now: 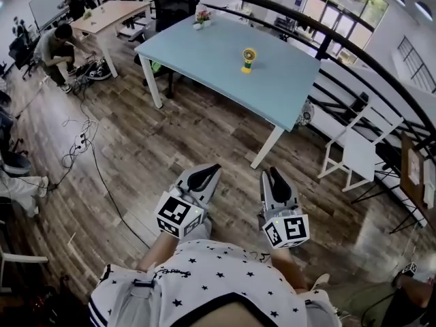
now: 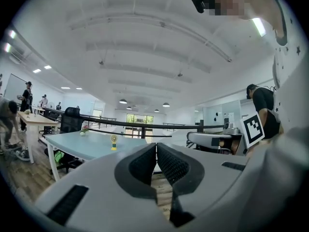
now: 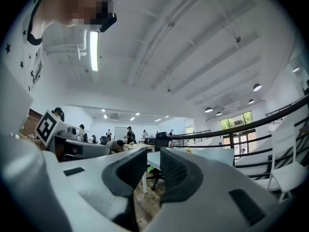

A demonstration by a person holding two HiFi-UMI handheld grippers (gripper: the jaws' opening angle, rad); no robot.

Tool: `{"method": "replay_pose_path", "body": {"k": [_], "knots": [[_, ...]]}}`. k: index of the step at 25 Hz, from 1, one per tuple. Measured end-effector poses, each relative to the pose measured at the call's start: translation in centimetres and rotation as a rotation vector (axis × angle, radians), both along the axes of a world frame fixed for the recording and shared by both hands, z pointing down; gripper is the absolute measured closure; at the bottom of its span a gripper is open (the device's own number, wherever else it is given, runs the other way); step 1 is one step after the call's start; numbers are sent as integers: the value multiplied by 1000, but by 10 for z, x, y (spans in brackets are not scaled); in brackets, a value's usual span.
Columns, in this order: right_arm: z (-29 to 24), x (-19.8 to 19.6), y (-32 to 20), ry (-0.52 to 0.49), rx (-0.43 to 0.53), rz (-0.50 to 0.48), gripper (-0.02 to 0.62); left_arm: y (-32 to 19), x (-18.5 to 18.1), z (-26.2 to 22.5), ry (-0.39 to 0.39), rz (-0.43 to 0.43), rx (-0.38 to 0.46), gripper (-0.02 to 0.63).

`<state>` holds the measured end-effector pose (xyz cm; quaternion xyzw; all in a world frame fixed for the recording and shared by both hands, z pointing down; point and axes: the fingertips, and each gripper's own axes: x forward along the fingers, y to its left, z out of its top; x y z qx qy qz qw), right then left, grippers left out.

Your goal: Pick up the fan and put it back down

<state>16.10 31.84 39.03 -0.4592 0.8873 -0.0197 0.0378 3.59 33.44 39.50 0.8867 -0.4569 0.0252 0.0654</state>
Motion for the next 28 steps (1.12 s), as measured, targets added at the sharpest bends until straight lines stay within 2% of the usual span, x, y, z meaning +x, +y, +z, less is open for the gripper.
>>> {"method": "replay_pose_path", "body": {"k": [4,11,28], "knots": [[-2,-13,-39,13,-7,10,522,-42,-17,-3,18,4,-3,575],[0,-43,-99,12,-22,14,522,-99,-55,1,4,-17,-16,575],[2,-92,-186,44,-33,66,514,-192,-107,8,22,34,-30,575]]}}
